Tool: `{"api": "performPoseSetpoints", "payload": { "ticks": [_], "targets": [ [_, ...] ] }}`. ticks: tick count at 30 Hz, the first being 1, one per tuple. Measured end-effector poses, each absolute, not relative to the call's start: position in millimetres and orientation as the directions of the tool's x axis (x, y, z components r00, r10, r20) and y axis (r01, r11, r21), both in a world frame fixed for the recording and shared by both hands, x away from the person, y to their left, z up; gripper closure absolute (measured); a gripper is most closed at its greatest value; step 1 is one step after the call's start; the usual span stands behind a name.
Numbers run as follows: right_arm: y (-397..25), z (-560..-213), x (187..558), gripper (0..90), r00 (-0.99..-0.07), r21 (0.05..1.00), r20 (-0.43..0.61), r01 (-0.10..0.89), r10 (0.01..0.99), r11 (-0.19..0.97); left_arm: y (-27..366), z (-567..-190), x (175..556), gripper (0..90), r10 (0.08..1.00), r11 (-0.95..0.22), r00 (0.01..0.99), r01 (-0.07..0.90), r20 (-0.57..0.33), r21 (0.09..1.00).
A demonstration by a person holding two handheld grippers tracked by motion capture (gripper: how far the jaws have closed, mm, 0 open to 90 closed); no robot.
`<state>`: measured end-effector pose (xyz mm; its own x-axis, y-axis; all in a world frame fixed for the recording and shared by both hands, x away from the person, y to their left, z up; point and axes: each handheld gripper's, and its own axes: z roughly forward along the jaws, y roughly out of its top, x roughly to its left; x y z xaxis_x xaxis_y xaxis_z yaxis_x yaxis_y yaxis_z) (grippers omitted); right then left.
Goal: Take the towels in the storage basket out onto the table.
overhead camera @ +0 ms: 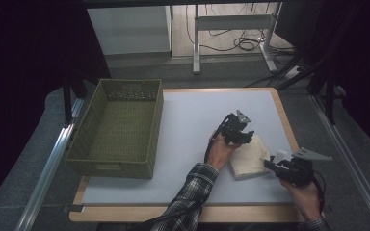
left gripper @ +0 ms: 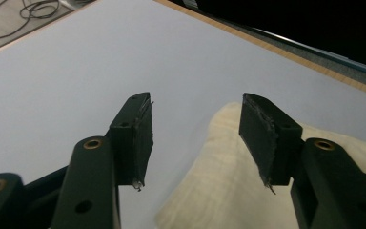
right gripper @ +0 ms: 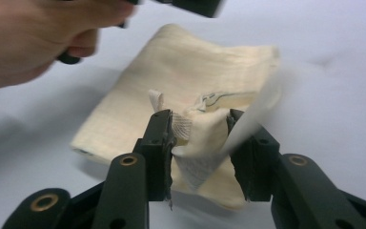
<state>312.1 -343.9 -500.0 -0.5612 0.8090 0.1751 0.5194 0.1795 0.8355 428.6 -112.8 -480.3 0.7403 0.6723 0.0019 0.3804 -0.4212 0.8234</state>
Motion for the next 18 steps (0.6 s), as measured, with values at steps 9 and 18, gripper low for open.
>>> {"api": "performPoseSetpoints", "payload": {
  "ticks": [9,18],
  "targets": [
    [-380,-487,308,55.6,-0.483,0.838,0.113,0.516,0.868,0.178,-78,-486,422,48.0,0.683,-0.433,0.731,0.406,-0.001,0.805],
    [-364,-485,316,56.0,-0.511,0.827,0.09,0.516,0.855,0.222,-68,-510,422,53.3,0.688,-0.462,0.726,0.449,-0.011,0.764]
  ]
}}
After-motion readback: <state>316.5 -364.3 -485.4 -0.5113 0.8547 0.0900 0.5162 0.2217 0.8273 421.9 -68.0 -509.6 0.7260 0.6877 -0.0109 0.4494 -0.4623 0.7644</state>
